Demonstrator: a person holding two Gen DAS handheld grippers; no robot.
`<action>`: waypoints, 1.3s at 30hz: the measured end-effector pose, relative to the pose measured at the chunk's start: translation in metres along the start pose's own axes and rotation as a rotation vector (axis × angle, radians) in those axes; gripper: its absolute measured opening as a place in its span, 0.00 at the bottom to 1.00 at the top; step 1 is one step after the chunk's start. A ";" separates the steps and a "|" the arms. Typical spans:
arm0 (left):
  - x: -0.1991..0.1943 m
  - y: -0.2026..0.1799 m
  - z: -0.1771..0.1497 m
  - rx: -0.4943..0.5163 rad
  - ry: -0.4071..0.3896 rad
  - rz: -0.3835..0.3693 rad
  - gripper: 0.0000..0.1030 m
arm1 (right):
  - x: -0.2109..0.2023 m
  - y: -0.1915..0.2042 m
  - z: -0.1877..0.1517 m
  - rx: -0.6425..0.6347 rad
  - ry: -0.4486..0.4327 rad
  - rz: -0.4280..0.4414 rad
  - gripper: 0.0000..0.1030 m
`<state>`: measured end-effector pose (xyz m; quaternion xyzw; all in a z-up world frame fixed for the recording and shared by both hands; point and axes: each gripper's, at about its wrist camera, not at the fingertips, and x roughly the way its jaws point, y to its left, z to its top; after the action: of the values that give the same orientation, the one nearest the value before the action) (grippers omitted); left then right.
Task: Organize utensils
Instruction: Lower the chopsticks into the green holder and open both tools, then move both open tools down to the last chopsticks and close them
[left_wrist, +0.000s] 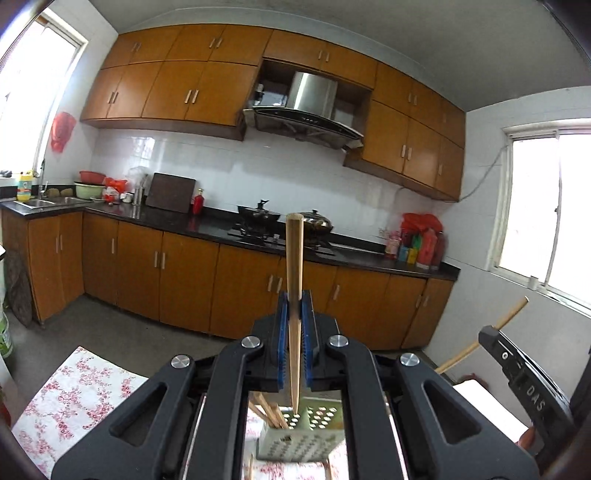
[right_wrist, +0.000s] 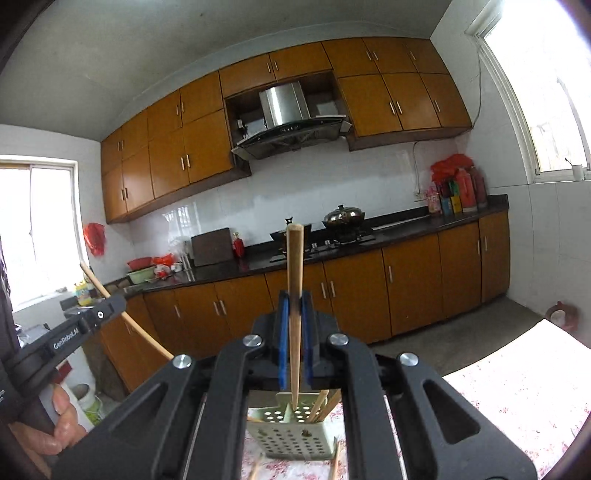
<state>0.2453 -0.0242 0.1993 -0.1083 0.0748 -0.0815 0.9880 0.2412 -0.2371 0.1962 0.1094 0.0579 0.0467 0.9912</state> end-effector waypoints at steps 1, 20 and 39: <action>0.006 0.001 -0.004 -0.002 0.003 0.009 0.07 | 0.006 0.000 -0.002 0.001 0.008 -0.005 0.08; 0.033 0.010 -0.035 -0.014 0.138 -0.017 0.08 | 0.049 -0.012 -0.036 0.028 0.116 -0.028 0.14; -0.030 0.082 -0.115 0.014 0.363 0.104 0.28 | -0.004 -0.058 -0.182 0.017 0.540 -0.139 0.24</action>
<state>0.2086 0.0373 0.0732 -0.0808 0.2568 -0.0493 0.9618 0.2188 -0.2554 0.0071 0.0973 0.3277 0.0057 0.9397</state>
